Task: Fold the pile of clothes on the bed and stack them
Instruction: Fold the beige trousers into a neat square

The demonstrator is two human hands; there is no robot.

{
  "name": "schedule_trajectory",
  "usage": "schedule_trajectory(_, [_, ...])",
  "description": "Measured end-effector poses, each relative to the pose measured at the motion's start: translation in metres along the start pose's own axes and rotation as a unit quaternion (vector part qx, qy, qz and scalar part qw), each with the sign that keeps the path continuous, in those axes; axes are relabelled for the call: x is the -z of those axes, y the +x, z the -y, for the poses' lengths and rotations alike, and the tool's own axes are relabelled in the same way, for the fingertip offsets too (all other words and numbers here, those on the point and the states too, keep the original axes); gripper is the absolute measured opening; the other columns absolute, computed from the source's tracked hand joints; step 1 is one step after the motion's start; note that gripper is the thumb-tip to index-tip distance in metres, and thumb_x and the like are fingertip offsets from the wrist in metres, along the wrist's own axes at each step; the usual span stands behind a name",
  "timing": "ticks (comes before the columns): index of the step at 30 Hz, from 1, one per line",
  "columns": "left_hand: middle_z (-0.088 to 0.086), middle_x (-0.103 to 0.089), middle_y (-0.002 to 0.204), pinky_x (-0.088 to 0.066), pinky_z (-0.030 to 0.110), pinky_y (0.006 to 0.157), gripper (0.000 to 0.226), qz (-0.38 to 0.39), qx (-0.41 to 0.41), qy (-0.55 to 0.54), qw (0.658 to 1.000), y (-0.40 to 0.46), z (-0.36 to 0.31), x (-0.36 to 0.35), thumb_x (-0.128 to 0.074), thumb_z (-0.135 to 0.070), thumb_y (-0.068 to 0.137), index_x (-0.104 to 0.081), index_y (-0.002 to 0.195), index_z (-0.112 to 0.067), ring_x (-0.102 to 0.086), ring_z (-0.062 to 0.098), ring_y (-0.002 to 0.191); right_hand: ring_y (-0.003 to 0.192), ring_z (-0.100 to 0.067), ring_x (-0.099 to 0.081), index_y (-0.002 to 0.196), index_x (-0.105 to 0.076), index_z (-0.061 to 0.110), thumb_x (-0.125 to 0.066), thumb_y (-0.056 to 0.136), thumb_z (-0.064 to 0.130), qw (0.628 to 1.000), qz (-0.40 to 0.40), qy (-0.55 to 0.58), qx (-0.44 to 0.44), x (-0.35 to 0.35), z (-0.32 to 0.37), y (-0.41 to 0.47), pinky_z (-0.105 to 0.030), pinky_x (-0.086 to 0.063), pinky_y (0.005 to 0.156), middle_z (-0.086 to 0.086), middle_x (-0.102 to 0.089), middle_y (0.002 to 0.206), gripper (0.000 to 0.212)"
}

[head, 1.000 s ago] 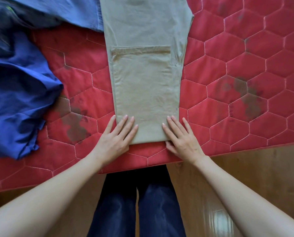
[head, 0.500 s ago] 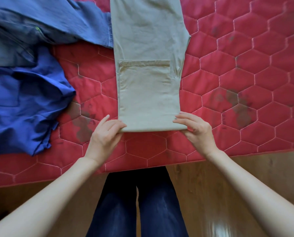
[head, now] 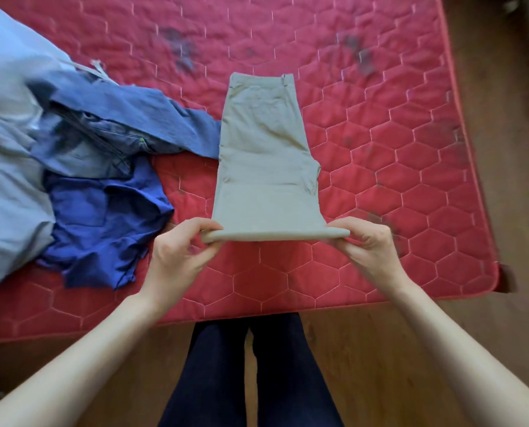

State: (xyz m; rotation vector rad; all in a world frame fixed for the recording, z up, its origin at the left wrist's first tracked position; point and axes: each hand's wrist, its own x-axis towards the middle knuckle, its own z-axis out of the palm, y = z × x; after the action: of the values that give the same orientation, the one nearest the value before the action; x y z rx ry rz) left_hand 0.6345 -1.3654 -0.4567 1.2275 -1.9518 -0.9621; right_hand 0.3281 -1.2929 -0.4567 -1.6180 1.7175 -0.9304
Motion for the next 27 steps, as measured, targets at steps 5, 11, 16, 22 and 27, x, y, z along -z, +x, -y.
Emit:
schedule_trajectory(5, [-0.005,-0.07,0.084,-0.055,0.029,0.068,0.019,0.006,0.029,-0.038,0.999,-0.022,-0.044,0.022,-0.081,-0.007,0.076,-0.07,0.092,-0.009,-0.066,0.011,0.075,0.075,-0.013,-0.068,0.087,-0.074,0.007,-0.075,0.079,0.011,0.999,0.024,0.03,-0.006,0.029,0.039,-0.017,-0.04,-0.056,0.065,0.004,-0.072,0.083,0.009])
schedule_trajectory(11, [-0.011,-0.071,0.089,-0.057,0.029,0.077,0.022,0.022,0.073,-0.08,0.994,-0.012,-0.039,0.018,-0.079,-0.018,0.077,-0.071,0.097,-0.017,-0.069,0.008,0.083,0.074,-0.018,-0.067,0.086,-0.072,0.005,-0.073,0.079,0.008,0.994,0.018,0.085,-0.073,0.027,0.036,-0.015,-0.041,-0.054,0.067,0.001,-0.071,0.079,0.008])
schedule_trajectory(16, [-0.012,-0.071,0.088,-0.056,0.024,0.075,0.037,-0.001,0.134,-0.112,0.985,0.049,0.007,-0.012,-0.078,-0.005,0.077,-0.067,0.096,-0.035,-0.068,0.005,0.079,0.069,0.001,-0.06,0.089,-0.072,0.022,-0.072,0.082,0.004,0.98,-0.041,0.12,-0.153,-0.002,-0.003,0.034,-0.015,-0.046,0.065,0.013,-0.069,0.076,0.019])
schedule_trajectory(22, [-0.011,-0.072,0.089,-0.053,0.023,0.076,0.03,-0.028,0.168,-0.147,0.974,0.15,0.075,-0.051,-0.076,-0.02,0.077,-0.066,0.097,-0.038,-0.067,0.007,0.082,0.062,0.005,-0.051,0.083,-0.069,0.025,-0.069,0.087,0.012,0.969,-0.109,0.119,-0.187,-0.036,-0.064,0.136,-0.013,-0.042,0.061,0.02,-0.064,0.069,0.014])
schedule_trajectory(27, [-0.006,-0.071,0.096,-0.053,0.023,0.078,0.035,-0.021,0.226,-0.126,0.966,0.233,0.163,-0.099,-0.078,-0.016,0.079,-0.061,0.107,-0.027,-0.067,0.01,0.089,0.065,-0.003,-0.055,0.084,-0.07,0.022,-0.068,0.085,0.025,0.961,-0.131,0.057,-0.236,-0.079,-0.14,0.232,-0.03,-0.046,0.066,0.012,-0.066,0.072,0.004])
